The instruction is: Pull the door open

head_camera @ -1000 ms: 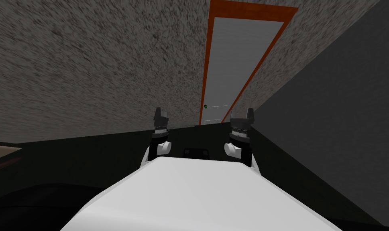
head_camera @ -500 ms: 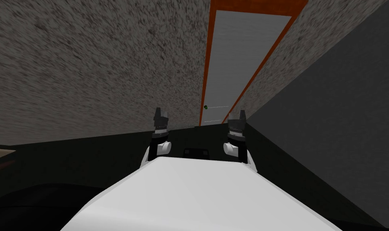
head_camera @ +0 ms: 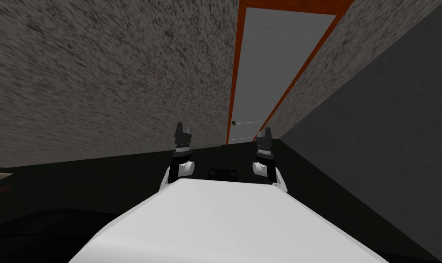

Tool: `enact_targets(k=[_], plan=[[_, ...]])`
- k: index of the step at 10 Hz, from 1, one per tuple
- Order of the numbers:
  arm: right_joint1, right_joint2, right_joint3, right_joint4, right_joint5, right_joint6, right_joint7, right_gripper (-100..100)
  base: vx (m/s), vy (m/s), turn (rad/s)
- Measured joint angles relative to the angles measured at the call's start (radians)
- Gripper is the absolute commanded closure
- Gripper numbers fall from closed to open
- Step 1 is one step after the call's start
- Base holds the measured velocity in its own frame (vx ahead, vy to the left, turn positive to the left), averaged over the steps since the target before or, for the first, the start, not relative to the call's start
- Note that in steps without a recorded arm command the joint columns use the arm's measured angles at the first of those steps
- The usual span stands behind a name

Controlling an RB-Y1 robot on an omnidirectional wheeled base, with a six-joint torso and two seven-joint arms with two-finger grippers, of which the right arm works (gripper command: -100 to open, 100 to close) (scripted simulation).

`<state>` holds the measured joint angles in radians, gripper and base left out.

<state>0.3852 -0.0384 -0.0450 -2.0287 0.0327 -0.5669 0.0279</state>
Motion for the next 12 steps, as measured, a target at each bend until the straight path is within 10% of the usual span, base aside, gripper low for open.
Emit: enact_targets(k=[12], plan=[[-0.119,-0.043,-0.025,0.354,0.101,-0.082,0.304,-100,0.1,0.0,-0.004]])
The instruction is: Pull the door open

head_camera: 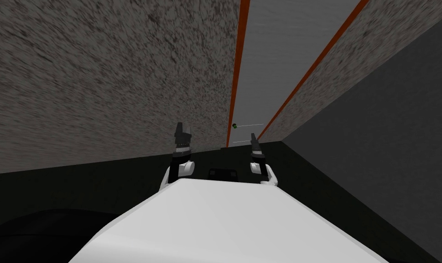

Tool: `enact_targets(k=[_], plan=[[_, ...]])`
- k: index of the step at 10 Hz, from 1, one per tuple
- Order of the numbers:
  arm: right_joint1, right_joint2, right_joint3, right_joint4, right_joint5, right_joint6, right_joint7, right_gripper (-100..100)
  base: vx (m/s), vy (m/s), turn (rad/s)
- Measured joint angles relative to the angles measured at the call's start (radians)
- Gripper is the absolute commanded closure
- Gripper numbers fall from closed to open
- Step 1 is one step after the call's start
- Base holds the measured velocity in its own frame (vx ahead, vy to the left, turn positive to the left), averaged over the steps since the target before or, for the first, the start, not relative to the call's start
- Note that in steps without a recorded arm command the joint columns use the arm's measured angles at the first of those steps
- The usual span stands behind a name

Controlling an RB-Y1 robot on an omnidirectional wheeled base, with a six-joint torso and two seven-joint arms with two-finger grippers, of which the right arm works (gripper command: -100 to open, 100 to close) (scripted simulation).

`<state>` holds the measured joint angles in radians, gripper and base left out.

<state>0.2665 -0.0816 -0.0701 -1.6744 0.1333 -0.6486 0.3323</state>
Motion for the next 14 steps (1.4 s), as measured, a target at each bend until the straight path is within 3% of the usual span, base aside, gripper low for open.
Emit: enact_targets(k=[5,14], plan=[[-0.035,-0.011,-0.007,0.123,0.04,-0.029,0.12,-100,0.079,0.006,-0.004],[-0.134,-0.03,-0.028,0.415,0.124,-0.095,0.373,-100,0.103,0.001,-0.005]])
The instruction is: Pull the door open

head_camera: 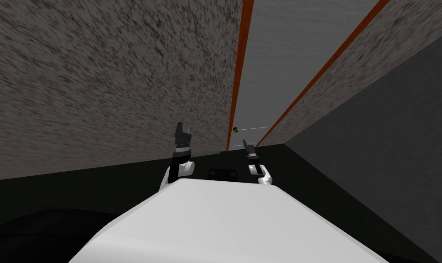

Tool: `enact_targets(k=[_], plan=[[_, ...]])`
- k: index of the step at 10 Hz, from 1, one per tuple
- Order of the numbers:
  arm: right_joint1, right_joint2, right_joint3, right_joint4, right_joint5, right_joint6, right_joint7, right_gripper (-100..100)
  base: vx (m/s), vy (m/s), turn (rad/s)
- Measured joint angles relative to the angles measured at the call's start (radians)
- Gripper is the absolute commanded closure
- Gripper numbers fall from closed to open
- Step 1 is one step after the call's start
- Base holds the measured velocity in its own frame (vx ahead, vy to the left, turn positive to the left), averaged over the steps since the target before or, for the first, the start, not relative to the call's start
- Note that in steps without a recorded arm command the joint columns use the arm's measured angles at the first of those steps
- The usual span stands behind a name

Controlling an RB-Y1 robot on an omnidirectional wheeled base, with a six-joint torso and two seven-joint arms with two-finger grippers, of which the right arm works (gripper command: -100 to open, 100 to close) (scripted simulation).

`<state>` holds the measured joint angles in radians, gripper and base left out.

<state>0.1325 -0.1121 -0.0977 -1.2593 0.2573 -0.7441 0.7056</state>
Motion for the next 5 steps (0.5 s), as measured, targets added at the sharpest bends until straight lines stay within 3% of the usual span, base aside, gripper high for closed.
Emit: enact_targets(k=[3,5], plan=[[-0.03,-0.005,-0.006,0.094,0.027,-0.021,0.083,-100,0.091,-0.004,-0.005],[-0.044,-0.007,-0.008,0.133,0.04,-0.025,0.122,-100,0.064,-0.001,-0.002]])
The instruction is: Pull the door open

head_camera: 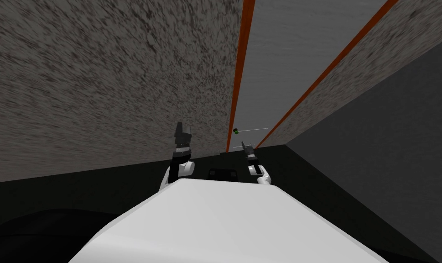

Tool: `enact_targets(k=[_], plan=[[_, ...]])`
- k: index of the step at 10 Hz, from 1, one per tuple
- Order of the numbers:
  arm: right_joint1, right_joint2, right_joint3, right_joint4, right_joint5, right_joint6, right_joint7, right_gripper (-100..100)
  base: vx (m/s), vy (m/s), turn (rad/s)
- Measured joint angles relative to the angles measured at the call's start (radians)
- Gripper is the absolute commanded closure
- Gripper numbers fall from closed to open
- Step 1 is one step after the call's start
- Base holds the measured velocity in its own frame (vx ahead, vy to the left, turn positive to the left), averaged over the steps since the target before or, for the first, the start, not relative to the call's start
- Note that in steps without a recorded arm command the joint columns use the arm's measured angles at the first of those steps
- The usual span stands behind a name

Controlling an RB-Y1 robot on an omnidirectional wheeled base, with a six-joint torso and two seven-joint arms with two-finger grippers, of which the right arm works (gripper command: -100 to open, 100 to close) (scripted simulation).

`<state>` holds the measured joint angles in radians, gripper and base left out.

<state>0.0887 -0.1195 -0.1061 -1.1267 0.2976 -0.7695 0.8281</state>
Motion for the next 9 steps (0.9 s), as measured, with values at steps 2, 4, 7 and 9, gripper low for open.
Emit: enact_targets(k=[2,4,7,9], plan=[[-0.014,-0.001,-0.003,0.05,0.013,-0.014,0.038,-100,0.078,0.011,-0.005],[-0.028,-0.003,-0.006,0.093,0.029,-0.021,0.083,-100,0.077,-0.003,-0.003],[-0.054,-0.006,-0.012,0.161,0.043,-0.038,0.131,-100,0.073,-0.005,-0.004],[-0.07,-0.01,-0.016,0.212,0.056,-0.053,0.172,-100,0.099,-0.002,-0.003]])
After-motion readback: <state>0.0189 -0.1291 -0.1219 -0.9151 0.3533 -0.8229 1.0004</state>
